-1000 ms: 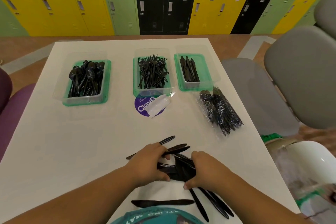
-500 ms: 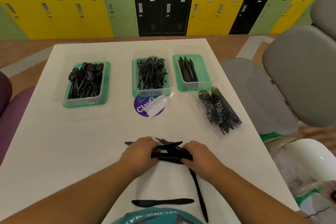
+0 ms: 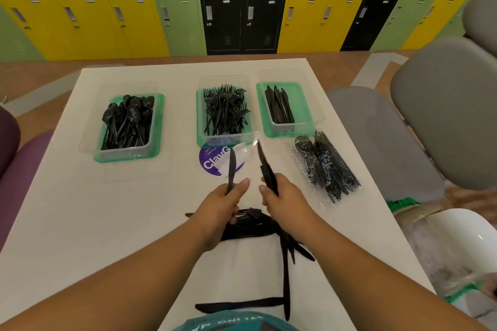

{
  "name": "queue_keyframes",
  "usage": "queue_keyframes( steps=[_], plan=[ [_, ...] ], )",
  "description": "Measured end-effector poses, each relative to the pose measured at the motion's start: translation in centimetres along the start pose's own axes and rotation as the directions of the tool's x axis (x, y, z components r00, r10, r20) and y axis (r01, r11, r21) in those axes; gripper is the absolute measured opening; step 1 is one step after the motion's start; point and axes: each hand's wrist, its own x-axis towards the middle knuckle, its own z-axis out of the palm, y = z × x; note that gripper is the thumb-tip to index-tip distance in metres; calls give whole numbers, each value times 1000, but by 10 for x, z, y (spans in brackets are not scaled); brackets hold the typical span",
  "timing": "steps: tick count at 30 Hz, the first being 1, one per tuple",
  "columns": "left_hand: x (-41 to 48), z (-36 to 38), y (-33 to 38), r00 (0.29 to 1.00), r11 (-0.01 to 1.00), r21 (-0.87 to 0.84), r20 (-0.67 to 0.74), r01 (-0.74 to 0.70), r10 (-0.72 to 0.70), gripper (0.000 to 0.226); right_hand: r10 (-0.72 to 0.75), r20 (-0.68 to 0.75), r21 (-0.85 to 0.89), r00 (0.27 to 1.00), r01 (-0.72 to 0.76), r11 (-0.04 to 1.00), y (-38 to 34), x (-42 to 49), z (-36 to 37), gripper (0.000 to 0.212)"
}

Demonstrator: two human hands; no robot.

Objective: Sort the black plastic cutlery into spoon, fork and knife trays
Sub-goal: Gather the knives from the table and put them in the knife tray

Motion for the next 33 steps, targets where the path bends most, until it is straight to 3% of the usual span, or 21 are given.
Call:
queue_keyframes(
  steps=[2,4,7,10,16,22,25,27,28,30,31,33],
  plan=[
    [-3,9,8,986,971,-200,129,129,-105,53,-17,75,-81,997,23,996,-15,-3,9,62],
    [-5,16,13,965,931,-285,195,226,-175,43,7,117,-137,993,10,991,-27,-4,17,86],
    [-3,21,13,974,917,-329,102,225,-203,33,20,122,-192,992,3,981,-35,-3,24,101],
    [-3,19,17,980,881,-432,34,192,-197,24,-16,146,-139,989,37,990,-40,-1,26,105],
    [5,12,25,981,727,-671,1,144,-193,23,-95,41,-69,995,98,993,-45,-3,26,73],
    [10,8,36,987,616,-786,-49,56,-152,27,-380,21,-417,925,354,837,-49,-8,20,40],
    [17,3,50,978,675,-727,-206,-123,-44,19,-366,-204,-177,908,334,926,-39,-4,21,28],
    [18,1,60,962,706,-671,-269,-228,55,17,-88,-296,180,951,146,973,-36,1,24,23],
    [18,2,65,953,717,-642,-285,-271,105,19,111,-234,364,966,-19,931,-37,3,24,23],
    [16,3,71,931,729,-590,-311,-346,191,20,433,71,626,899,-378,682,-39,5,23,35],
    [15,3,72,920,733,-566,-316,-379,231,18,482,235,714,844,-486,503,-39,5,23,42],
    [12,6,71,896,742,-509,-317,-437,311,13,427,425,806,799,-548,224,-40,4,21,49]
  ],
)
